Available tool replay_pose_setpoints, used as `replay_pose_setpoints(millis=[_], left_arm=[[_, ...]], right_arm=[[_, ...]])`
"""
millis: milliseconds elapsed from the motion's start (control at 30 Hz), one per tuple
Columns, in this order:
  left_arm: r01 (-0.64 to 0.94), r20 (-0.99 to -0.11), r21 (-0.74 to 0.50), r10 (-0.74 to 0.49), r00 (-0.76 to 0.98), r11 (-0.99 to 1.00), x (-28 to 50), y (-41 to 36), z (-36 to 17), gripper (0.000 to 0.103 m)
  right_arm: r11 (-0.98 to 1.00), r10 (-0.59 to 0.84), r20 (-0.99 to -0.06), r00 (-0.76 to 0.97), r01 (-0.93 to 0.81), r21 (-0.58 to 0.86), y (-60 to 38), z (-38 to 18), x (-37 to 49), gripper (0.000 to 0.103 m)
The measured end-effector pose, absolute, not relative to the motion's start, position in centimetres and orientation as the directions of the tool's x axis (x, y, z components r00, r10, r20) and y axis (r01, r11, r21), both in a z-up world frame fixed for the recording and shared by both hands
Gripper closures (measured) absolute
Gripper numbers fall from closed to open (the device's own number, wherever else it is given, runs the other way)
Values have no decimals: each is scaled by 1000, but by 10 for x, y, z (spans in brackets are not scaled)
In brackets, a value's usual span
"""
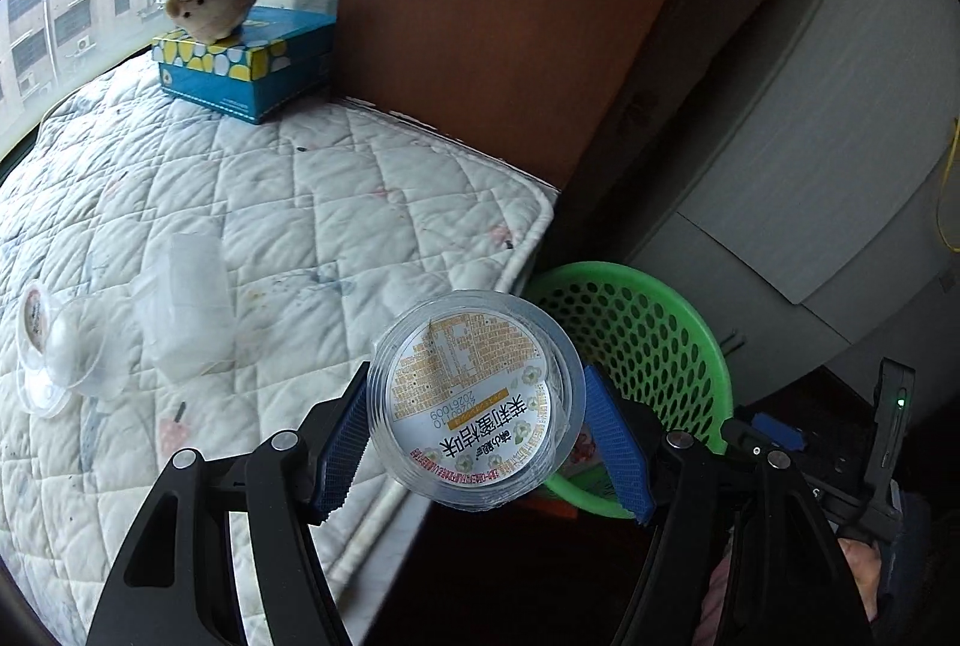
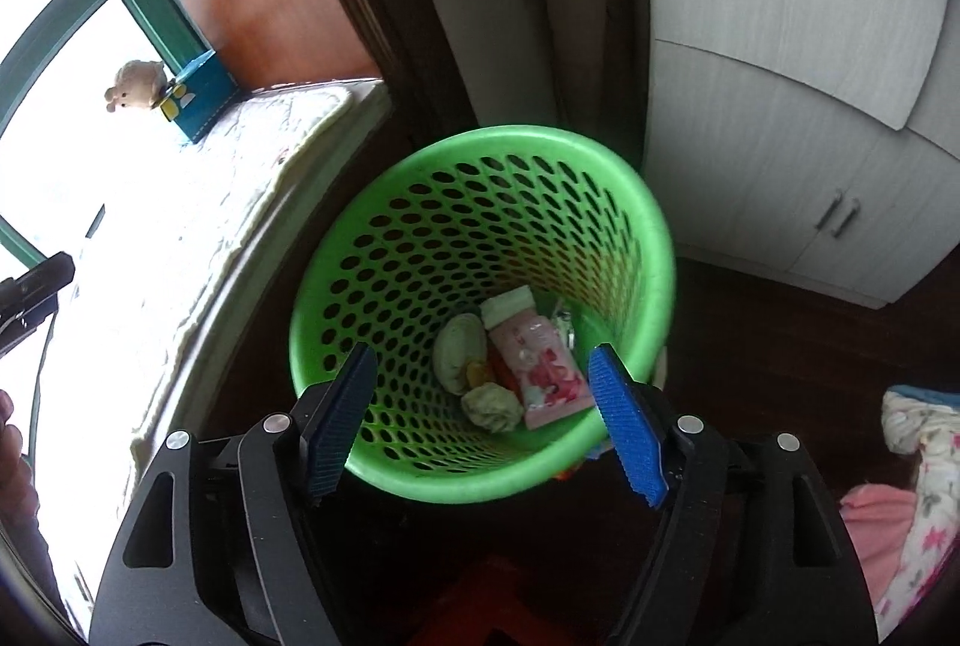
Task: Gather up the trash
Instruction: 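Carry the yogurt cup over the basket with the left tool and release it, then move both tools back over the mattress toward the clear containers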
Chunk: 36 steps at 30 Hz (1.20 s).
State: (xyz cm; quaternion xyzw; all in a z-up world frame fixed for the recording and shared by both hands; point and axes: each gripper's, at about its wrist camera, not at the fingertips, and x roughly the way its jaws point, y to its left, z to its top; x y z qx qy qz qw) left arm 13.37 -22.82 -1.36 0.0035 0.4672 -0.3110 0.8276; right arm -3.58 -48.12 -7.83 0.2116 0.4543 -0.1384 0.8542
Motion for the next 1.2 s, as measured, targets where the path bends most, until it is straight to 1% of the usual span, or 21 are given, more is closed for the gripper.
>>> replay_pose_setpoints(millis=[367,567,700,733,800,967,1200], left_arm=[[602,-802,-299,-537,262,740,120,-308,-37,37],[624,-813,-307,-539,221,719,118,-334,-48,37],[635,-815,-318,-545,198,705,118,-346,-53,34],[634,-814,-324,-549,191,702,118,-347,-54,29],[628,-808,-338,-559,189,701,117,-347,-55,22],[634,-793,-352,-579,188,688,115,-341,-52,22],[601,-787,-327,-562,254,729,122,-308,-42,22]], right_arm=[[868,-71,-837,542,448,216,-497,-82,-57,29],[852,-69,-845,531,471,226,-505,-91,-66,29],[846,-65,-846,529,479,234,-509,-94,-70,29],[845,-65,-847,528,481,235,-510,-95,-71,29],[843,-65,-847,528,483,237,-511,-95,-72,29],[841,-65,-847,528,486,238,-511,-94,-72,29],[861,-52,-843,535,452,234,-499,-89,-62,29]])
